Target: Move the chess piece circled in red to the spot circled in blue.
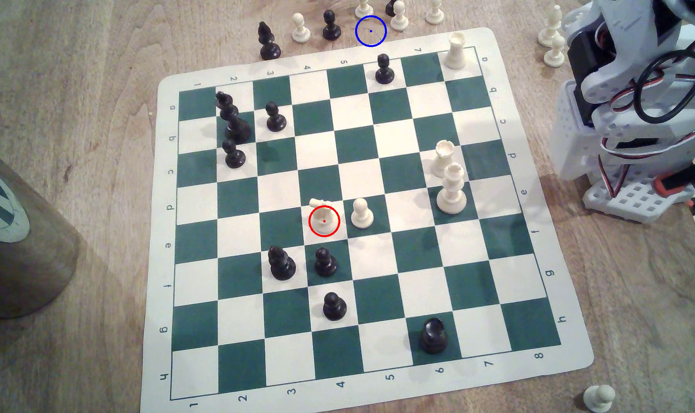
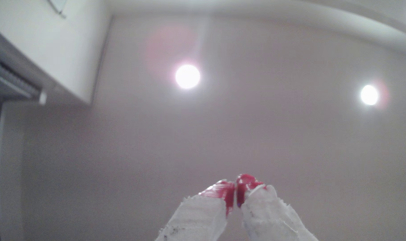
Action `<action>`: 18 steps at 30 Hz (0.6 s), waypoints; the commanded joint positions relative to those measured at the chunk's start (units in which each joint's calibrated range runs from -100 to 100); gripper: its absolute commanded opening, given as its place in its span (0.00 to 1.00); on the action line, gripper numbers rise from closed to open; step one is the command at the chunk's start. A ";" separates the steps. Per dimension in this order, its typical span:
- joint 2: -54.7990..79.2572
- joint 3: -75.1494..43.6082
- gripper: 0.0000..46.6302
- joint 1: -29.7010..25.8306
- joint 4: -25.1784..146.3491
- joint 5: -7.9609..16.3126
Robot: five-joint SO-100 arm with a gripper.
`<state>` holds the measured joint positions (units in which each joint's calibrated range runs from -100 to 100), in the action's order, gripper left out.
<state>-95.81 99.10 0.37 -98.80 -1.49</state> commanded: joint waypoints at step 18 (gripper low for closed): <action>0.06 -16.96 0.00 -5.80 43.44 -0.20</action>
<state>-95.73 91.78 -5.01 -73.39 -1.49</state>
